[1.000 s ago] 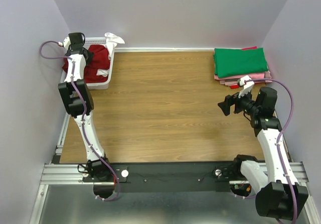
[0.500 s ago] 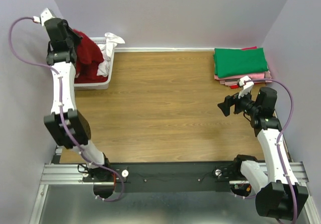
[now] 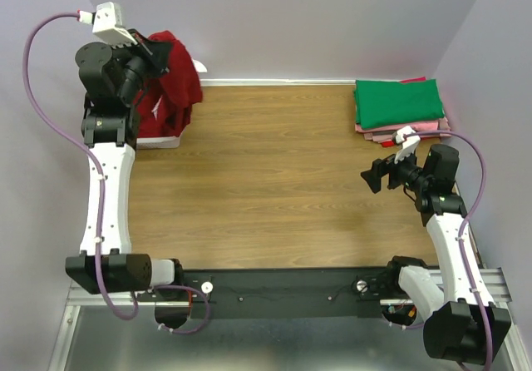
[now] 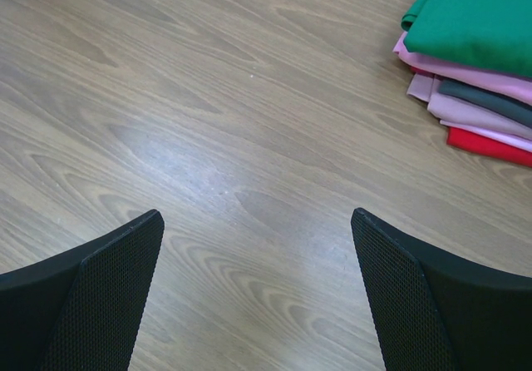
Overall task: Fold and stack the t-shirts
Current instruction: Move the tshirt to the center of the board
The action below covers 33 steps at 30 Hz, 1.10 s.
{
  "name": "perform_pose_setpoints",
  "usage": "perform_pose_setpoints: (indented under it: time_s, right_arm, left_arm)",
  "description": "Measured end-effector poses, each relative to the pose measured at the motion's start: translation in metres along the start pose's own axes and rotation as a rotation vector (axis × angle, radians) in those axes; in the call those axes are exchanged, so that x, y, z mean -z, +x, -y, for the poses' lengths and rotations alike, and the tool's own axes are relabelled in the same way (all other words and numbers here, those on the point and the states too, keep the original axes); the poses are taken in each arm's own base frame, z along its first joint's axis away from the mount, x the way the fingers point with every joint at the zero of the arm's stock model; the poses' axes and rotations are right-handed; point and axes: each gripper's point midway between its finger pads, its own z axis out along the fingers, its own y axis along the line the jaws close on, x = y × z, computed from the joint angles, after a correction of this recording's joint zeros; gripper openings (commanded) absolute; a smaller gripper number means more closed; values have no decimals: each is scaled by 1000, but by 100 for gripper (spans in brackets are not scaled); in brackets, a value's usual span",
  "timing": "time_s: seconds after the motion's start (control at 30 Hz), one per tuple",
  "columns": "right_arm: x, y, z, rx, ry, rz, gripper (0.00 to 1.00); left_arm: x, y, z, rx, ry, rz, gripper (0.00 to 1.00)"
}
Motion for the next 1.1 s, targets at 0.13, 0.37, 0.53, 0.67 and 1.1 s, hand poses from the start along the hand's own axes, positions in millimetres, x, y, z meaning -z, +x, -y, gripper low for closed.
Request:
perform_pose_setpoints:
  time_s: [0.13,0.37,0.53,0.67,1.1]
  right_arm:
    - [0,0,0,2,0,-1,100]
    - [-2,3,1,-3,-3,-9,100]
    - [-3,4,1,-1,-5,-14,100]
    - [-3,5,2,0,-5,-18,100]
    - [-4,8,4,-1,-3,-26,100]
  left_arm:
    - [21,-11,53,-44,145,22,0]
    - [64,-48,124,-92,361,124,0]
    - [76,-33,175,-79,554,88,0]
    - [84,3,210,-61,708,5,0]
    - [120,224,245,9,894,-484,17]
